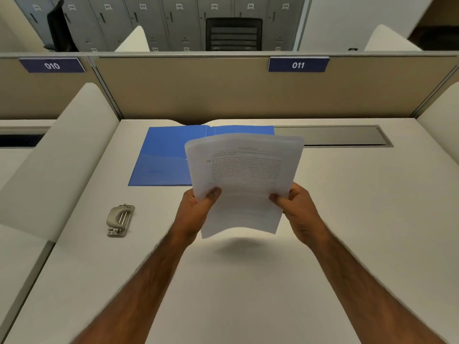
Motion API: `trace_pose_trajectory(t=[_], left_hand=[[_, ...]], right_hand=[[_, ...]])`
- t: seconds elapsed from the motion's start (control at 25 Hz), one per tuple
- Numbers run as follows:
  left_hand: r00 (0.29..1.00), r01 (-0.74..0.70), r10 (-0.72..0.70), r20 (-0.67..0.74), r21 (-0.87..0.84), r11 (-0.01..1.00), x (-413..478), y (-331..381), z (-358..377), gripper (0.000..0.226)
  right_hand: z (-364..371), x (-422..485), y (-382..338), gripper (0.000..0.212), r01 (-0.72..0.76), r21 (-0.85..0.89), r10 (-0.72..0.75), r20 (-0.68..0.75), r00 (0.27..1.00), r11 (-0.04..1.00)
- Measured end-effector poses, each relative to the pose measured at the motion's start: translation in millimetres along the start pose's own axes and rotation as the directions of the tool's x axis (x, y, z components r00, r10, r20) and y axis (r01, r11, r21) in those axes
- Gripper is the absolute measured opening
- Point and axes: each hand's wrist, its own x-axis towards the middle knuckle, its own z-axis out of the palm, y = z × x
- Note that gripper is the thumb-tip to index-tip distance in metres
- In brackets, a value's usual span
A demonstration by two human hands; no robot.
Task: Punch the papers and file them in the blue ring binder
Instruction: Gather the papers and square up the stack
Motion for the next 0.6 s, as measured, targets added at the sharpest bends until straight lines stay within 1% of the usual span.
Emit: trace_pose_trajectory(t=[0.04, 0.12, 0.2, 0.24, 0.32, 0.44, 0.52, 0.6], left_hand=[[1.0, -0.029, 0.029, -0.002, 0.009, 1.0, -1, 4, 2, 0.035], [0.998, -0.059, 0.059, 0.007, 0.022, 0.998, -4, 6, 3, 0.048], [0.999, -0.044, 0.044, 0.0, 0.046, 0.998, -6, 1, 5, 0.06], [1.0, -0.023, 0.024, -0.012, 0.056, 0.998, -7, -1, 6, 0.06], [0.999, 0.012, -0.01, -0.032, 0.066, 0.998, -8, -4, 10, 0.052], [0.999, 0.009, -0.005, -0.051, 0.079, 0.997, -9, -2, 15, 0.037], [0.998, -0.014, 0.018, -0.055, 0.071, 0.997, -9, 3, 14, 0.037], [0.998, -0.049, 0.052, -0.046, 0.063, 0.997, -10, 7, 10, 0.045]], right_hand=[[-1, 0, -4, 0.03, 0.029, -0.011, -0.03, -0.004, 1.0, 0.999], [-4, -1, -7, 0.031, 0.067, -0.026, -0.066, 0.009, 0.998, 0.997], [-5, -5, -4, 0.034, 0.059, -0.011, -0.059, 0.012, 0.998, 0.998], [-6, -7, -1, 0.033, 0.047, -0.001, -0.047, 0.007, 0.999, 0.999], [-6, -10, 3, 0.032, 0.03, -0.013, -0.03, -0.018, 0.999, 0.999], [-5, -11, 4, 0.03, 0.038, -0.039, -0.04, -0.062, 0.997, 0.999], [-6, -11, -2, 0.032, 0.067, -0.029, -0.068, -0.062, 0.996, 0.997], [-8, -12, -8, 0.036, 0.094, -0.013, -0.095, -0.046, 0.994, 0.995]])
